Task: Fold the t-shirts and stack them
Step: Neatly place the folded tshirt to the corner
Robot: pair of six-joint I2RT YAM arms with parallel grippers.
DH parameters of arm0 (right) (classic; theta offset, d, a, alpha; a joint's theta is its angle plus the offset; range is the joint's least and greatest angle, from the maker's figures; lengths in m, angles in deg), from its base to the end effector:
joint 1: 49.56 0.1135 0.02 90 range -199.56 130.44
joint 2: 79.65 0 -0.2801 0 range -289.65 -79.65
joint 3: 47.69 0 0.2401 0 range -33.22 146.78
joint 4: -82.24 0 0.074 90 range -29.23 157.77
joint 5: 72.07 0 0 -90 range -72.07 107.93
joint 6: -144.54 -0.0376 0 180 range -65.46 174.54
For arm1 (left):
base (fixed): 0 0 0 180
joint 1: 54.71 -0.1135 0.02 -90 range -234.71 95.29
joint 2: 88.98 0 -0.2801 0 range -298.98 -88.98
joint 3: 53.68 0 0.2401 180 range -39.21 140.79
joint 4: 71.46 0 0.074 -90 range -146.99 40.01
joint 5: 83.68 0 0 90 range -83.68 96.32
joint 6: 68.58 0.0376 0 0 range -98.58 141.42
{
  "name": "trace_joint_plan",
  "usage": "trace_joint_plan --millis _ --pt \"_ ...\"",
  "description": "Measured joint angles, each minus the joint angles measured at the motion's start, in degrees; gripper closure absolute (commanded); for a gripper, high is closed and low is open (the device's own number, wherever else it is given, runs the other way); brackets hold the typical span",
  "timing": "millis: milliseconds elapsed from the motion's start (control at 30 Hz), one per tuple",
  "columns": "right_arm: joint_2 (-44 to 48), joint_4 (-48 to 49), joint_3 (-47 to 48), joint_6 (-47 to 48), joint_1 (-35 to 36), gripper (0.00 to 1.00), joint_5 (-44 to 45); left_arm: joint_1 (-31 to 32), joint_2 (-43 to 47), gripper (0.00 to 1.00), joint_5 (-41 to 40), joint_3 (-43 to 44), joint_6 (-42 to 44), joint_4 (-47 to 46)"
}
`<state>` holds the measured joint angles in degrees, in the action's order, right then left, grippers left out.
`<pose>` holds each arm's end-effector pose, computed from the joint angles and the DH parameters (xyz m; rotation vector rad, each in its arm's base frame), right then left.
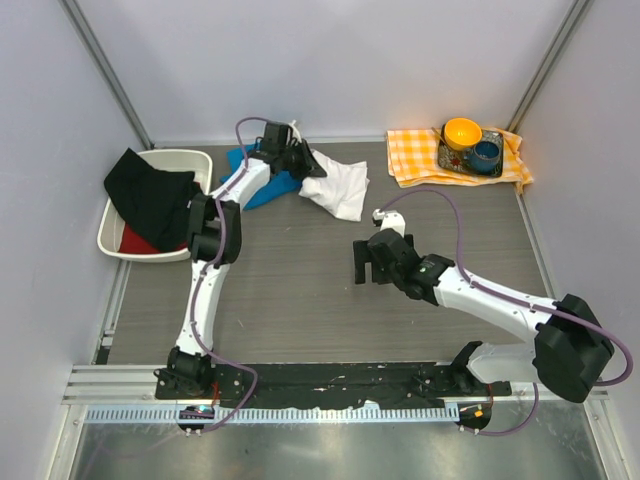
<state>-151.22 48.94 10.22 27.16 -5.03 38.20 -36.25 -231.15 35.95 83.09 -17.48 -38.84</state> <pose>0.1798 0.1586 0.2427 -0.1850 2.3277 0.2022 0.5294 -0.1963 0.1970 -0.1189 2.3687 -1.0961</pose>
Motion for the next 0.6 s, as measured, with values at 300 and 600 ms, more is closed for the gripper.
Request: trace_joint_plan --millis 300,600 --pt "0.11 1.42 -2.80 -0.04 0.00 0.02 -0.68 -3.30 -3.50 1.00 0.00 9.25 0.74 3.19" --pt "0.07 3.06 -3.76 -0.04 0.00 0.02 -1.42 -5.55 -3.50 1.00 -1.38 9.49 0.57 1.51"
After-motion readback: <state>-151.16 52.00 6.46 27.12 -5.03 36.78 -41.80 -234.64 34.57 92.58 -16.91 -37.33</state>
